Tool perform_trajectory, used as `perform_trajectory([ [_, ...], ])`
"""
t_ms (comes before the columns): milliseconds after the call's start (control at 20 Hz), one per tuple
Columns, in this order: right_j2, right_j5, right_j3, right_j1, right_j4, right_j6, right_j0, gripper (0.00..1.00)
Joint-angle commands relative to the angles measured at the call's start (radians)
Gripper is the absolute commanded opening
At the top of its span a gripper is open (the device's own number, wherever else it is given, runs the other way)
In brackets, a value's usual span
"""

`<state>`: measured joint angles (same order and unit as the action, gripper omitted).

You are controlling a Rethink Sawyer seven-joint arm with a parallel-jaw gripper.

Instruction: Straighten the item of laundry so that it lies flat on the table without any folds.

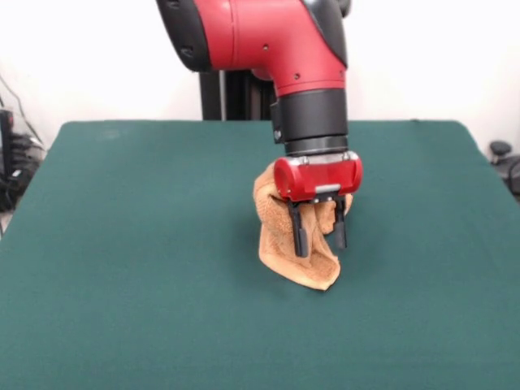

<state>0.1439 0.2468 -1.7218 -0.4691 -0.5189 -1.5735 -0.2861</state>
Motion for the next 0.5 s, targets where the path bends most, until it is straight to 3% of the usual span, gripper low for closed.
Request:
perform_trajectory([
  [50, 0.015, -0.057, 0.062, 0.042, -0.051, -0.07, 0.021, 1.0],
  [500, 0.079, -0.082, 0.059, 0.063, -0.083, -0.067, -0.016, 1.0],
])
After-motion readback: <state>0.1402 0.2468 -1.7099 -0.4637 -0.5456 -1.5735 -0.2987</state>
